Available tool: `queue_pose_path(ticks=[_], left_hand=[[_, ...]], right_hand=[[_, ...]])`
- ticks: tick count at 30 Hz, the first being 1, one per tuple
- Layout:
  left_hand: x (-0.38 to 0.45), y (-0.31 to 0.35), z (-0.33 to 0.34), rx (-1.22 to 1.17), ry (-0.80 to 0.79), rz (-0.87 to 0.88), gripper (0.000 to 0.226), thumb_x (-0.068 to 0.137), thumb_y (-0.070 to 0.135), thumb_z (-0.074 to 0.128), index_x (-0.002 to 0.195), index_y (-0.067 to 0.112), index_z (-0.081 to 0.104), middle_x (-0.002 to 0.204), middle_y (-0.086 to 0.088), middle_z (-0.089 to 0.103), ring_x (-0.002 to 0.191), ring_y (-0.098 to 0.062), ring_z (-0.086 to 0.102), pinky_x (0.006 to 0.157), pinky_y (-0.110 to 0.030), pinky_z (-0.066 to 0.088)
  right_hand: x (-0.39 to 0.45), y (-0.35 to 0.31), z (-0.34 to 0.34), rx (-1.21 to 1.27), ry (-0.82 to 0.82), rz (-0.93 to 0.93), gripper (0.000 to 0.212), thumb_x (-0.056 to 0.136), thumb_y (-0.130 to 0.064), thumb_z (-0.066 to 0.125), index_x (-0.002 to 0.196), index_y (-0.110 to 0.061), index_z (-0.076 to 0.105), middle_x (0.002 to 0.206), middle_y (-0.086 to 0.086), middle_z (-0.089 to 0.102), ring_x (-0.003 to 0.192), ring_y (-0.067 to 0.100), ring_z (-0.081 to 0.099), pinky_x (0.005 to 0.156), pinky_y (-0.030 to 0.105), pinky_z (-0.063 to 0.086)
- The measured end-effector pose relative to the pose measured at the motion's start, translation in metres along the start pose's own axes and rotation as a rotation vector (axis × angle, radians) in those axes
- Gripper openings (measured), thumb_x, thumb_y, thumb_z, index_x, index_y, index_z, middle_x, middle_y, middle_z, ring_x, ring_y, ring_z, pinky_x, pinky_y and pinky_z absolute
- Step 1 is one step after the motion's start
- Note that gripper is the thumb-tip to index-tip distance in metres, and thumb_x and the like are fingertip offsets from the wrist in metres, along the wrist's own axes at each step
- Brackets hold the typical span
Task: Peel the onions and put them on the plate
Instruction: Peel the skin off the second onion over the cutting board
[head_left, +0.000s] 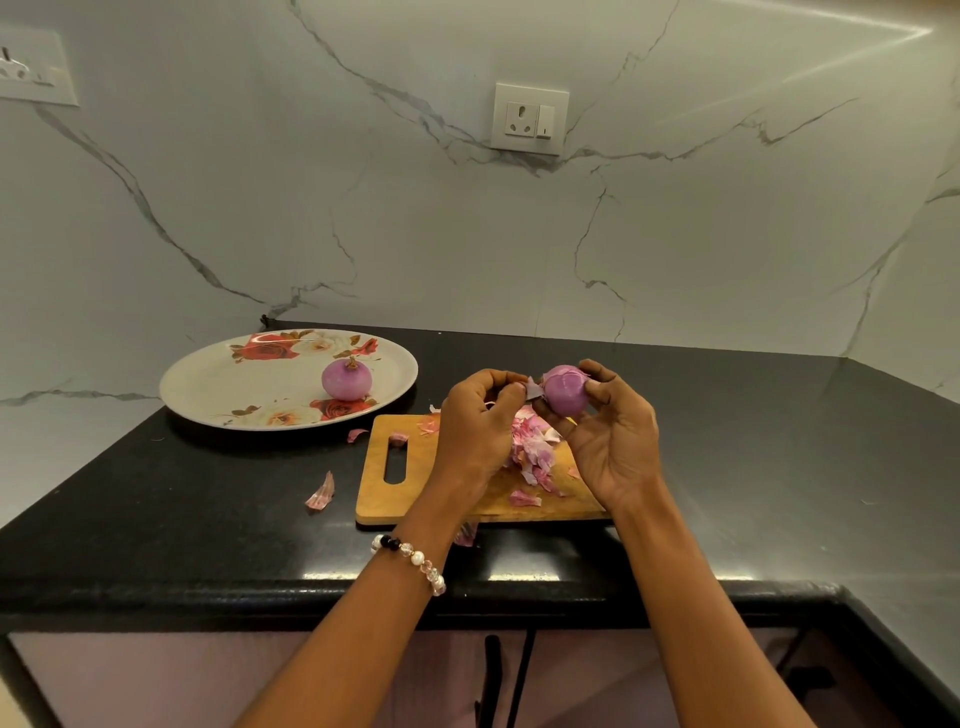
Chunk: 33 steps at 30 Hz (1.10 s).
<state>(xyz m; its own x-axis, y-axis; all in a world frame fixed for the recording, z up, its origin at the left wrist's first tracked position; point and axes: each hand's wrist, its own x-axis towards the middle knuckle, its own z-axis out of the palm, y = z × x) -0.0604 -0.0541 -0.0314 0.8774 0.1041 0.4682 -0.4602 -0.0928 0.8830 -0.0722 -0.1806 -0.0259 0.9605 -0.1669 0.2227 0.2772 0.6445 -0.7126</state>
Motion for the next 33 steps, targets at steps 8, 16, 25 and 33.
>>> queue_pose_path(ticks=[8, 16, 25, 33], left_hand=[[-0.003, 0.002, 0.001, 0.050, 0.000, 0.077, 0.011, 0.095, 0.017, 0.054, 0.094, 0.014, 0.064, 0.081, 0.009, 0.063, 0.075, -0.007, 0.059, 0.066, -0.014, 0.048], [0.000, -0.010, -0.002, 0.339, 0.237, 0.217, 0.019, 0.088, 0.014, 0.063, 0.106, 0.013, 0.070, 0.093, -0.002, 0.072, 0.086, -0.017, 0.066, 0.079, -0.041, 0.055], [-0.004, -0.002, -0.002, 0.331, 0.159, 0.310, 0.025, 0.085, 0.026, 0.069, 0.108, 0.014, 0.071, 0.101, -0.002, 0.071, 0.094, -0.015, 0.062, 0.079, -0.031, 0.054], [-0.008, -0.001, -0.002, 0.362, 0.061, 0.377, 0.024, 0.085, 0.018, 0.069, 0.106, 0.007, 0.071, 0.094, -0.008, 0.073, 0.083, -0.016, 0.068, 0.073, -0.007, 0.045]], right_hand=[[0.004, -0.004, -0.004, 0.080, 0.083, -0.034, 0.013, 0.092, 0.001, 0.051, 0.098, -0.005, 0.061, 0.109, 0.020, 0.058, 0.093, 0.037, 0.064, 0.073, 0.043, 0.063], [0.007, 0.002, -0.005, -0.141, -0.020, -0.110, 0.036, 0.087, 0.018, 0.050, 0.112, -0.006, 0.061, 0.108, 0.014, 0.064, 0.100, 0.028, 0.065, 0.075, 0.040, 0.062], [0.002, 0.003, -0.005, -0.301, -0.114, -0.144, 0.044, 0.086, 0.021, 0.053, 0.122, -0.003, 0.060, 0.112, 0.013, 0.071, 0.104, 0.027, 0.070, 0.078, 0.031, 0.060], [0.006, 0.007, -0.008, -0.399, -0.139, -0.149, 0.044, 0.091, 0.014, 0.052, 0.130, -0.006, 0.057, 0.121, 0.009, 0.070, 0.114, 0.026, 0.066, 0.093, 0.038, 0.057]])
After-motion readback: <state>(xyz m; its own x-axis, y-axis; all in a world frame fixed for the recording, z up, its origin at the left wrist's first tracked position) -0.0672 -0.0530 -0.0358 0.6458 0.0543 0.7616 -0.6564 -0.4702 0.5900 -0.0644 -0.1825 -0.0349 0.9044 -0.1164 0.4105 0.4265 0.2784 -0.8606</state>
